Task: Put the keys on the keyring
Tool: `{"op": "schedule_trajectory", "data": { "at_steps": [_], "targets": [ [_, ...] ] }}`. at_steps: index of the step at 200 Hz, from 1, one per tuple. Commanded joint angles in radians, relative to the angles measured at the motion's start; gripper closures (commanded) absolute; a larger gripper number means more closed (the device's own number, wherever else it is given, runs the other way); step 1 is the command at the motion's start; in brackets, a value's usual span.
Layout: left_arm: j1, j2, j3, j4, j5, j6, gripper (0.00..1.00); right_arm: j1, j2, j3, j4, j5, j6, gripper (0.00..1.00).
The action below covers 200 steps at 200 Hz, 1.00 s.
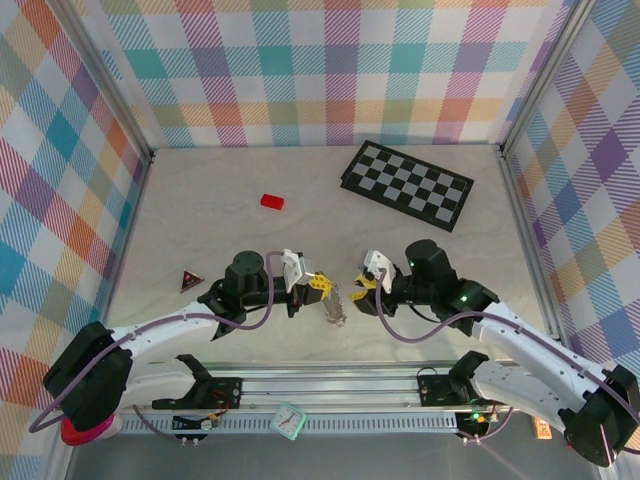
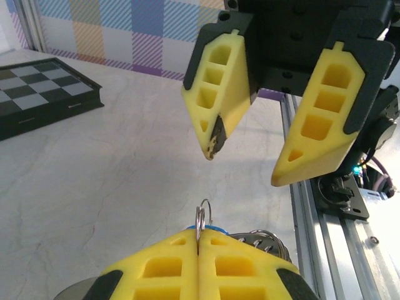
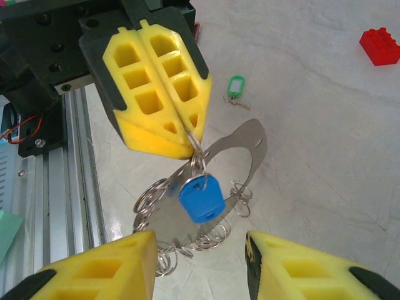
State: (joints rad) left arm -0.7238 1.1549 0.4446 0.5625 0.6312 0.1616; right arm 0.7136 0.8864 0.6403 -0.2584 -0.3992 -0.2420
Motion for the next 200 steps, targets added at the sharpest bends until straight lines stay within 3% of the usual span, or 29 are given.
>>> {"op": "schedule_trajectory", "data": {
  "at_steps": [1,31,85,137,200],
  "targets": [
    [0.0,0.006,-0.004,0.114,-0.001,-0.034,1.0,0.006,-0.021,-0.029,0.052,-0.044,0.002,0.58],
    [0.0,0.014,0.003,0.113,0.007,-0.031,1.0,0.006,0.024,-0.012,0.081,-0.079,0.001,0.57],
    [0.0,0.006,0.008,0.106,0.041,-0.028,1.0,0.006,0.044,-0.01,0.145,-0.018,-0.019,0.58],
    [0.0,0.001,0.014,0.103,0.066,-0.031,1.0,0.012,0.085,0.021,0.161,-0.079,-0.038,0.59],
    [0.0,-0.001,0.017,0.097,0.079,-0.034,1.0,0.016,0.106,0.033,0.18,-0.09,-0.054,0.68]
  ]
}}
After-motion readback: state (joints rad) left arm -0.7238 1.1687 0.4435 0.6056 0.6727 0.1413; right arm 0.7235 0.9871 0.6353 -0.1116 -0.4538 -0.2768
